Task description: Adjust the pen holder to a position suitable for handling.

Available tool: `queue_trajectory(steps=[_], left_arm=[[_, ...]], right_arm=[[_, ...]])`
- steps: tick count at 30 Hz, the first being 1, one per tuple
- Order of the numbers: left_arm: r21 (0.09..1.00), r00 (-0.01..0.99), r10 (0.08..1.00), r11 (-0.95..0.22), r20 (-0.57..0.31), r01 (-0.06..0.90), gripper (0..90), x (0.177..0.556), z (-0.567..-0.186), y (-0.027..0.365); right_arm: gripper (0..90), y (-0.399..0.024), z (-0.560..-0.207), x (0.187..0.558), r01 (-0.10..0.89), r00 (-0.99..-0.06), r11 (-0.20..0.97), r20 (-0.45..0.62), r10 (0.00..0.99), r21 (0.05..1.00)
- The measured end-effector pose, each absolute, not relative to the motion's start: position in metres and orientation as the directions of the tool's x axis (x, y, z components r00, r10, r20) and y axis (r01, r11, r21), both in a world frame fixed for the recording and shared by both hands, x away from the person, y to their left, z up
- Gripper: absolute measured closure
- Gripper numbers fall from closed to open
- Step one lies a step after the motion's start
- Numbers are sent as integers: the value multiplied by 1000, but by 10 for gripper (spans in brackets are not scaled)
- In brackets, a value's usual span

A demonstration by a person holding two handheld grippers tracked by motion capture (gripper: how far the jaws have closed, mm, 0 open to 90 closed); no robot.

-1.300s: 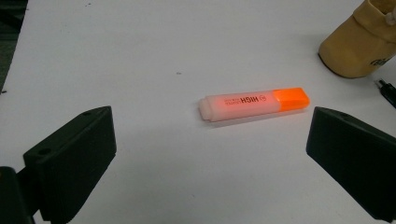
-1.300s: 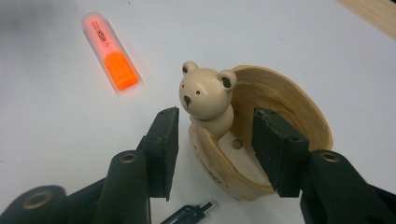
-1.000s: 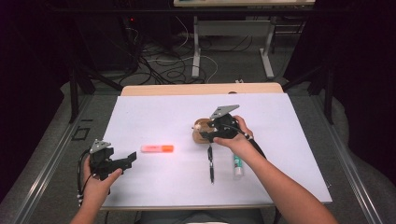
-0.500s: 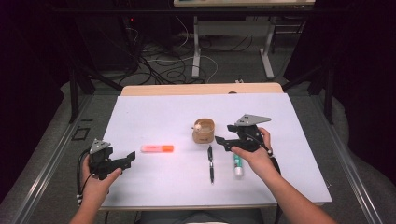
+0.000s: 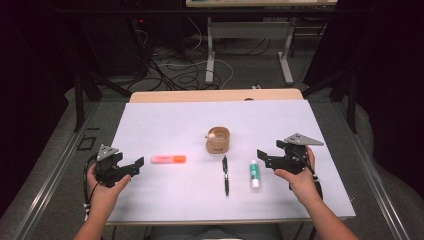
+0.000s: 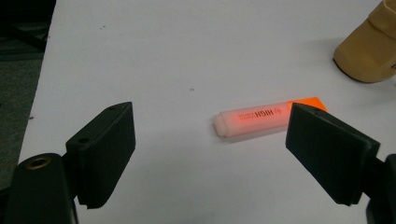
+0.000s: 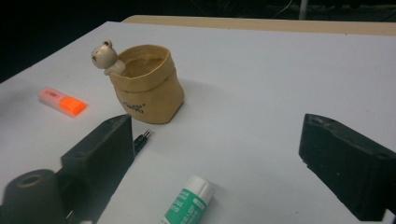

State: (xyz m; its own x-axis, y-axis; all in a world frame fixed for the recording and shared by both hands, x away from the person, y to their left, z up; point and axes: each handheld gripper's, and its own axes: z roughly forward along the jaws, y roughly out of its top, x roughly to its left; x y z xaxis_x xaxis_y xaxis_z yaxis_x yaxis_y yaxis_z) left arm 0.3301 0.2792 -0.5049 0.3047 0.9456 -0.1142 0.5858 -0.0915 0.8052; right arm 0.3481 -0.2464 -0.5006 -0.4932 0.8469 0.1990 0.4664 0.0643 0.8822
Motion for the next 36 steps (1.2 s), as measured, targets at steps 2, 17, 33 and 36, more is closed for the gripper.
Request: queue_trajectory(steps=[2, 17, 33, 36], left_arm=[[804, 305, 944, -83, -126, 589, 168, 336, -503, 278], [752, 339, 940, -205, -26, 627, 622, 395, -514, 233], [613, 371, 925, -247, -82, 751, 900, 415, -550, 224], [598, 387, 917, -257, -98, 760, 900, 415, -549, 224]], right_arm=[[68, -249, -503, 351, 461, -478, 46, 204, 855, 886], [121, -259, -510, 356, 494, -426, 63, 179, 887, 867], [126, -258, -518, 358, 523, -411, 62, 187, 892, 850], [126, -256, -518, 358, 526, -422, 67, 192, 886, 848]])
